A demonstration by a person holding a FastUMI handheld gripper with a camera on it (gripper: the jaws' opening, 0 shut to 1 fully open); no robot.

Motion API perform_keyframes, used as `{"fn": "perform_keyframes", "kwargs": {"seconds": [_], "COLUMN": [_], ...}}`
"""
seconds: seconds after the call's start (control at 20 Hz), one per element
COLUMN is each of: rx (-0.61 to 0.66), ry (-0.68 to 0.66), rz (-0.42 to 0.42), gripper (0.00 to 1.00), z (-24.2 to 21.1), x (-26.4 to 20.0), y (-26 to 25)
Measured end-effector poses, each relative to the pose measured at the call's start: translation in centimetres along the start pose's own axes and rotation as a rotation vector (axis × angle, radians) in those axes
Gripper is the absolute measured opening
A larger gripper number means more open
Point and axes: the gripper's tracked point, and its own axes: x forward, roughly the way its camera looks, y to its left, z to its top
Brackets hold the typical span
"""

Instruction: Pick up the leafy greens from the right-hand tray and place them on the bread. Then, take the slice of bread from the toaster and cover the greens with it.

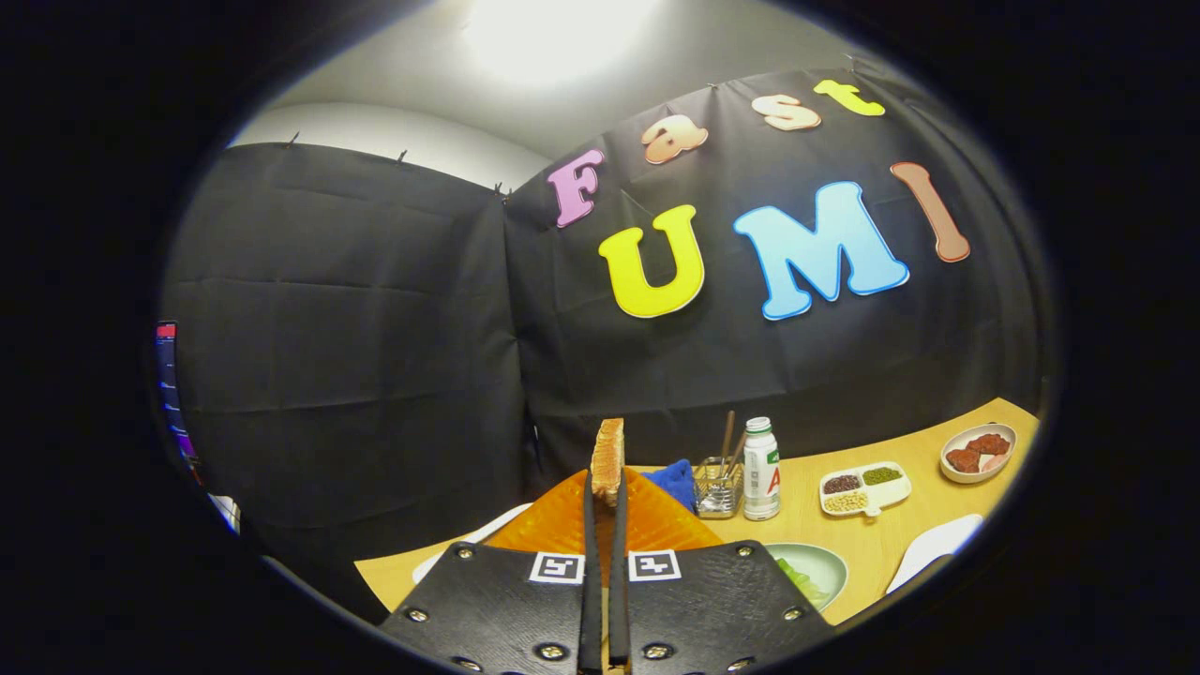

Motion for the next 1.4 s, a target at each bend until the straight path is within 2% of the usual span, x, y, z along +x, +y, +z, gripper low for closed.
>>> {"fn": "perform_keyframes", "kwargs": {"seconds": [0.85, 1.4], "rx": [-0.038, 0.012], "ry": [0.09, 0.147], "rz": [-0.117, -0.128], "gripper": [0.03, 0.03], "z": [-4.6, -7.6], "x": [-1.1, -0.1], "y": [-6.3, -7.1]}}
